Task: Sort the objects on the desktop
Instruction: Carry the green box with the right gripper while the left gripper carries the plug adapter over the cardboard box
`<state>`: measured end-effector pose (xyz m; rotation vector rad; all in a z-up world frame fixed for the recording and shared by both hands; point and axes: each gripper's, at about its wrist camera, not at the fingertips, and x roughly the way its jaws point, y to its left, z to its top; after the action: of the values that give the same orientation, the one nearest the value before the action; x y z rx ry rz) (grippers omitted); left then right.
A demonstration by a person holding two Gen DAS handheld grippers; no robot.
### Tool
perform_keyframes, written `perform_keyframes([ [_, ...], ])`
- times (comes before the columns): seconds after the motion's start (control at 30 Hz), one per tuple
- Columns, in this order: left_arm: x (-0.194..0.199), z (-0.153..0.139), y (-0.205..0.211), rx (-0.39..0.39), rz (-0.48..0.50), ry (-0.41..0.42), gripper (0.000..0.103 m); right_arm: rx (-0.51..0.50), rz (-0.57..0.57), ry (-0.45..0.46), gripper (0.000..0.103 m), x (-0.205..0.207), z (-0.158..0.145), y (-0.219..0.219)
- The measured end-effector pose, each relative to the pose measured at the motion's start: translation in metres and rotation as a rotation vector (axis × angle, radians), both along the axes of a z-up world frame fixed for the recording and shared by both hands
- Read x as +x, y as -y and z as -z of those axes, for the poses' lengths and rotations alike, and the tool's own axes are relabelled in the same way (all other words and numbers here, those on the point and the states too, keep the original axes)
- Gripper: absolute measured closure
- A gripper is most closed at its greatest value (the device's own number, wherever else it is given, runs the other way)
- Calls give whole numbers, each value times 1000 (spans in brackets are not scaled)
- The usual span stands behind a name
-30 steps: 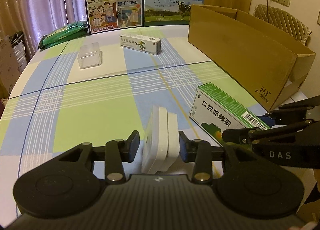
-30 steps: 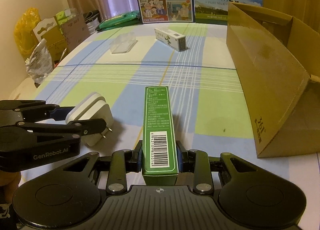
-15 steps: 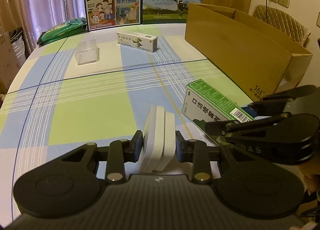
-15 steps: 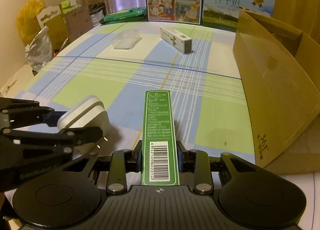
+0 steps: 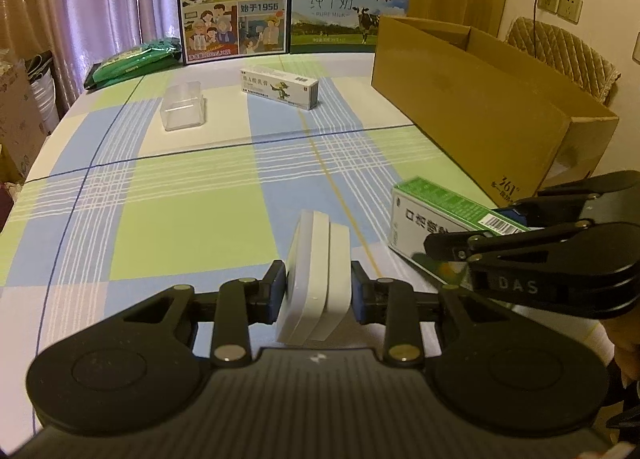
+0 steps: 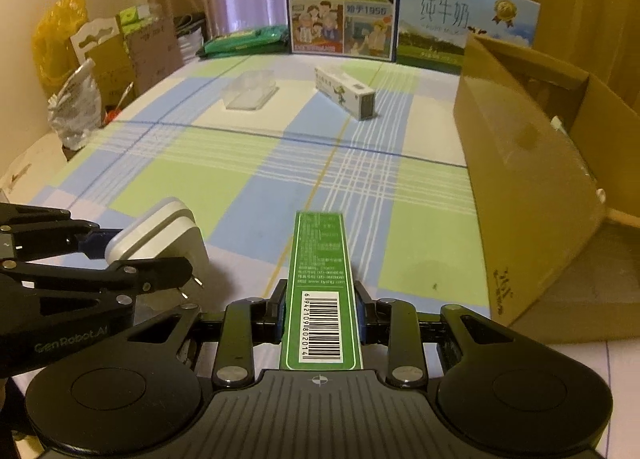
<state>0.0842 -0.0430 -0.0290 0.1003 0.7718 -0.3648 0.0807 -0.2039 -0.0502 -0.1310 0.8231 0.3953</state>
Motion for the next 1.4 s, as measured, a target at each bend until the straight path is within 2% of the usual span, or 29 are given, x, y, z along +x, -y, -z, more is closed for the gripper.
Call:
perform_keyframes([
  [0.6, -24, -24, 9, -20, -2, 20, 75, 20, 30, 54, 75, -31, -31, 17],
  [1.4, -21, -62, 44, -59, 30, 51, 75, 92, 101, 189, 75, -34, -93, 54],
])
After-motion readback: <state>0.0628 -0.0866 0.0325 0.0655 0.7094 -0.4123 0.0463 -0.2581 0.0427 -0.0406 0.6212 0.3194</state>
